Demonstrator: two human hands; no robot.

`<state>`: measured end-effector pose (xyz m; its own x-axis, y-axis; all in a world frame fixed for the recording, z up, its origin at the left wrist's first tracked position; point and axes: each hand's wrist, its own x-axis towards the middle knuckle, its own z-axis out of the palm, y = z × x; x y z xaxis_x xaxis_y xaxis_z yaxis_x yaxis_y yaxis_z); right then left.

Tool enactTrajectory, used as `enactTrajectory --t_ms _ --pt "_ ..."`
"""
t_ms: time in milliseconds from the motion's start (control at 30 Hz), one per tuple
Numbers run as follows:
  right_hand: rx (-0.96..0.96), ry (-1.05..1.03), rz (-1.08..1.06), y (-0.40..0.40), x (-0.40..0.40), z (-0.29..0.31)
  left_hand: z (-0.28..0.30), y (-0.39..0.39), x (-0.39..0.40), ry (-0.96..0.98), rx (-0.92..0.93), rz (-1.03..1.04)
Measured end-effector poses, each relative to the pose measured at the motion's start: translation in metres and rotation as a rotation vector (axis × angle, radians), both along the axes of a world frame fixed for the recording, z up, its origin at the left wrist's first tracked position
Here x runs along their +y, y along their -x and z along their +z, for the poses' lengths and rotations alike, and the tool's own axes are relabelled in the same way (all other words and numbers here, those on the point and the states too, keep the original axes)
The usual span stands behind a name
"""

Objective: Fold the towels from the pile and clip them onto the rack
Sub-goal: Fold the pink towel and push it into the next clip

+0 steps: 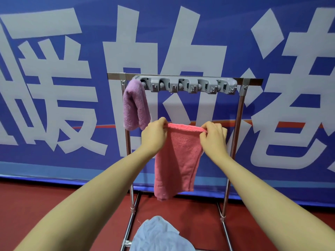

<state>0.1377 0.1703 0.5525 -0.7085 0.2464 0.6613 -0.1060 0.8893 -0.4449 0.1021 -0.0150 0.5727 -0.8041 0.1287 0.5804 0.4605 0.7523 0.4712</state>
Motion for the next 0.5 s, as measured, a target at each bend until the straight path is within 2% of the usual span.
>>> enactTrajectory --t_ms 200,367,500 --pt "0.052 0.031 -0.030 0.005 -0.020 -0.006 0.000 -0.006 0.007 -0.047 0.018 -0.054" --pt "0.037 0.082 0.035 0.003 -0.019 -0.007 -0.004 -0.005 0.003 -0.079 -0.004 -0.080" --pt "-0.031 -0.024 -0.012 -0.001 -0.018 -0.010 -0.005 -0.011 -0.001 -0.054 -0.006 -0.113"
